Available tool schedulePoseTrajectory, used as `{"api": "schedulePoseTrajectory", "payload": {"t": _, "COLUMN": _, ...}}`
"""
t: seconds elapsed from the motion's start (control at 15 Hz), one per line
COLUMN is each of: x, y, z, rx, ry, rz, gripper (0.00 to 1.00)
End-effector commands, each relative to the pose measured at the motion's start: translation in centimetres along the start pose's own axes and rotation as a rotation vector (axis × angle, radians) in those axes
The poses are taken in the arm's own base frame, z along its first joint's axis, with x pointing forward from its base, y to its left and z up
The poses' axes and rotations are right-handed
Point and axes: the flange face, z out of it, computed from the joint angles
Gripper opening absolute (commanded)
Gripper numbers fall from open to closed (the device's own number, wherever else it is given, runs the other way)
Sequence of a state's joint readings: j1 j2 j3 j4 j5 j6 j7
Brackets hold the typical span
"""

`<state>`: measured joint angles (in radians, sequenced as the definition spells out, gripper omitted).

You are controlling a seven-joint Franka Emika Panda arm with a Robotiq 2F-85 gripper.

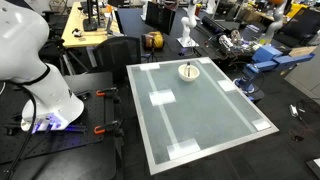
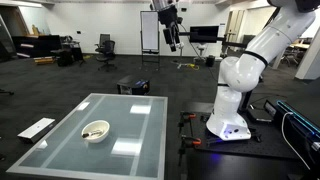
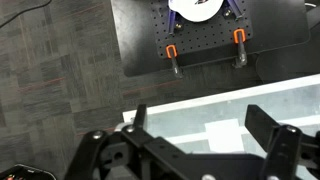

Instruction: Remove the black marker from the white bowl

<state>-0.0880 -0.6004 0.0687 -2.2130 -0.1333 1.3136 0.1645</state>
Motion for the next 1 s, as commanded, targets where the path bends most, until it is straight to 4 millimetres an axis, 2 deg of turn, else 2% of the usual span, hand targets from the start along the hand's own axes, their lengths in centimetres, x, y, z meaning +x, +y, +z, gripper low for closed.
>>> {"api": "schedulePoseTrajectory", "payload": {"t": 0.0, "x": 0.0, "y": 0.0, "z": -0.1, "rx": 0.000, "ry": -0.001, "rz": 0.000, "gripper": 1.00}}
{"api": "schedulePoseTrajectory", "payload": {"t": 0.4, "x": 0.5, "y": -0.1, "z": -0.4, "rx": 0.003, "ry": 0.014, "rz": -0.028, "gripper": 1.00}}
{"api": "schedulePoseTrajectory", "payload": {"t": 0.67, "x": 3.4, "y": -1.2, "z": -1.6, "rx": -0.009, "ry": 0.120, "rz": -0.189, "gripper": 1.00}}
{"api": "schedulePoseTrajectory", "payload": {"t": 0.93, "x": 7.5, "y": -3.7, "z": -2.2, "rx": -0.047, "ry": 0.224, "rz": -0.375, "gripper": 1.00}}
